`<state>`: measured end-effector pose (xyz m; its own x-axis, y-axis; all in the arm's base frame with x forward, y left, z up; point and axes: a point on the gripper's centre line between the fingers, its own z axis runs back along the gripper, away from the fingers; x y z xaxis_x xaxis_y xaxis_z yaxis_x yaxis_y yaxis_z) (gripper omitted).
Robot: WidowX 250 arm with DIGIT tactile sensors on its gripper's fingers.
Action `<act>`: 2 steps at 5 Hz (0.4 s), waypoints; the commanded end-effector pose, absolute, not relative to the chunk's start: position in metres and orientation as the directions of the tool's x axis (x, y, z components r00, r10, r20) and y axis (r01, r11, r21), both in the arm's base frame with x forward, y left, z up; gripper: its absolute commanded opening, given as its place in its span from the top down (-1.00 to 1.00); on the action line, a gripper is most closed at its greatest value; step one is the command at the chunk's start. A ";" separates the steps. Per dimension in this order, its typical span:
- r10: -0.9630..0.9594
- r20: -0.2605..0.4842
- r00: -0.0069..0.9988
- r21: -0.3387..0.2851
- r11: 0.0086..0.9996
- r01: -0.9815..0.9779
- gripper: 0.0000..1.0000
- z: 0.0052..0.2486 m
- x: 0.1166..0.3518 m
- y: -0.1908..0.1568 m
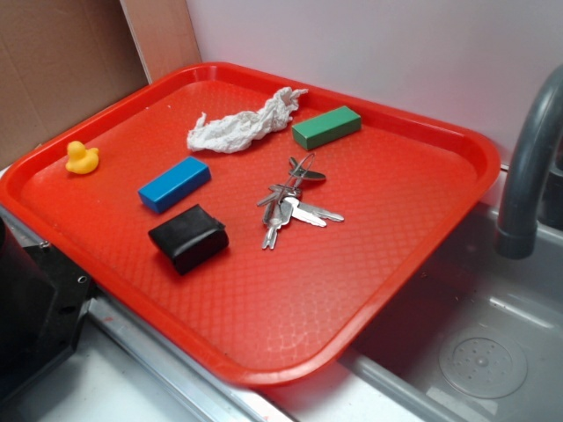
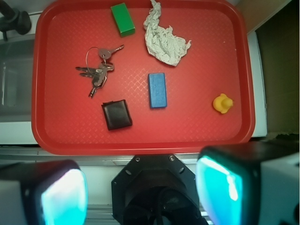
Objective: Grab the yellow duck.
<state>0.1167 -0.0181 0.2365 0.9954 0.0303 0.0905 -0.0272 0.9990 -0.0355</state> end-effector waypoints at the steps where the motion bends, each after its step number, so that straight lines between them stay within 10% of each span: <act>1: 0.030 0.091 0.995 -0.035 0.999 -0.027 -1.00 0.236 0.117 -0.018; 2: 0.277 -0.020 0.961 -0.040 0.960 -0.278 -1.00 0.186 0.113 0.032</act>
